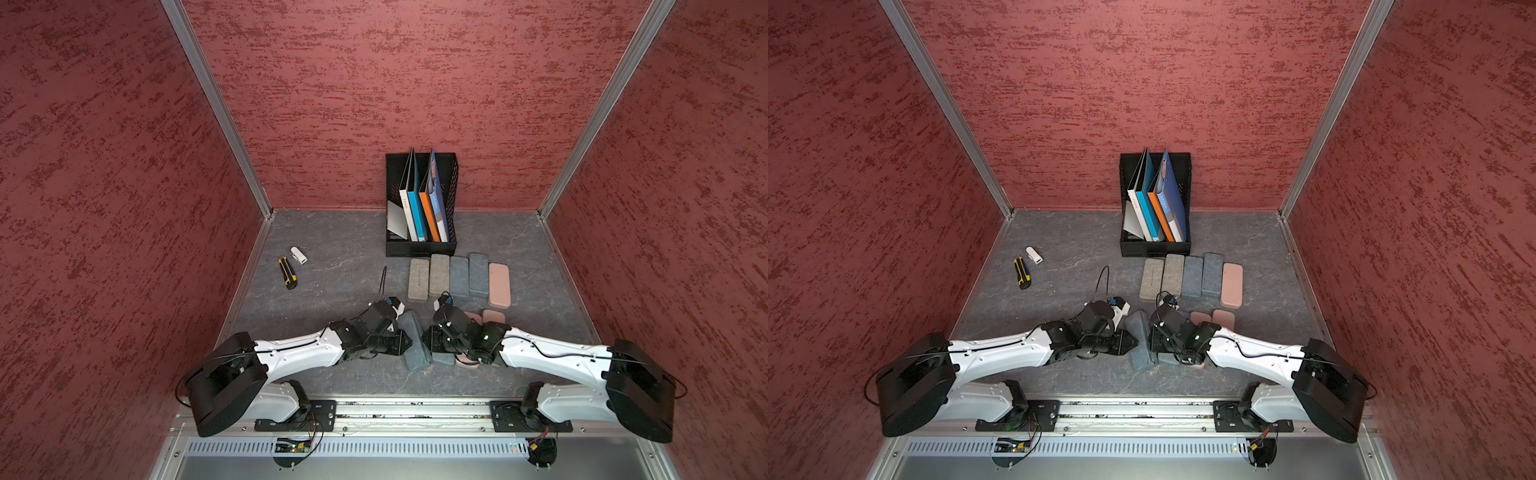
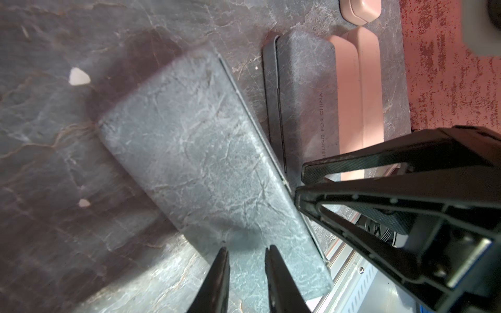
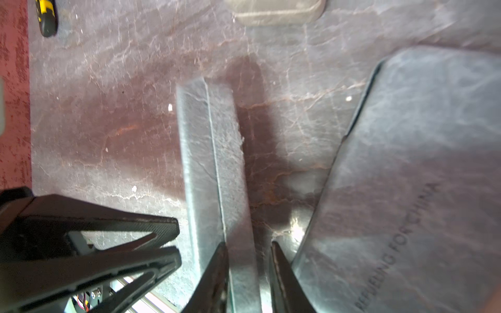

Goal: Close the glasses case
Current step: Close the glasses case at the center of the board, then move the glasses case to the center of the board.

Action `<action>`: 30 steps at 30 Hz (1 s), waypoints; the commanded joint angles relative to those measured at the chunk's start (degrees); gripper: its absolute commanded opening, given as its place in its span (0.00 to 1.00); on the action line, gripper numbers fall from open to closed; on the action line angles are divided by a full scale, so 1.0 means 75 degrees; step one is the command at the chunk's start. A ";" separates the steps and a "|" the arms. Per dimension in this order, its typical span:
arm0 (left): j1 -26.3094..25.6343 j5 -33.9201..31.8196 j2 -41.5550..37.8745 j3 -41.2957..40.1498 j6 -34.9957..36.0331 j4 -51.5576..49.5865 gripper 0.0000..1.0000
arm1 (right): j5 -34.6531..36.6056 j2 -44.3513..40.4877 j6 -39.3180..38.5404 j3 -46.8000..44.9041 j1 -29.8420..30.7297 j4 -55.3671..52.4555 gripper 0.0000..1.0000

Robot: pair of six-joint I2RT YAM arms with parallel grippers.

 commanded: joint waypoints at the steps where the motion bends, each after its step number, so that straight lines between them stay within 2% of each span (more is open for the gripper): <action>1: -0.0030 -0.0061 0.0217 0.0256 0.0017 0.0085 0.27 | -0.0137 -0.0180 -0.0213 -0.0116 -0.0132 -0.0113 0.30; 16: -0.0003 -0.0256 0.0952 0.0877 0.0049 0.0063 0.28 | -0.0240 -0.1899 -0.0705 -0.0382 -0.0912 -0.1110 0.44; 17: -0.0043 -0.0334 0.0762 0.0837 -0.0047 0.0030 0.32 | -0.0295 -0.2020 -0.0774 -0.0389 -0.1019 -0.1228 0.46; 21: -0.0139 -0.0918 -0.0656 0.0167 -0.0628 -0.0355 0.63 | -0.0537 -0.2627 -0.1030 -0.0457 -0.1691 -0.1727 0.49; 22: -0.0155 -0.1017 -0.1016 -0.0040 -0.0787 -0.0471 0.67 | -0.0631 -0.2782 -0.1080 -0.0498 -0.1883 -0.1809 0.50; 26: -0.0341 -0.1151 -0.2020 -0.0714 -0.1190 -0.0563 0.72 | -0.0916 -0.3348 -0.1380 -0.0538 -0.2655 -0.2178 0.68; 30: -0.0595 -0.1153 -0.1751 -0.1056 -0.1353 0.0367 0.71 | -0.1191 -0.3638 -0.1523 -0.0666 -0.3179 -0.2246 0.87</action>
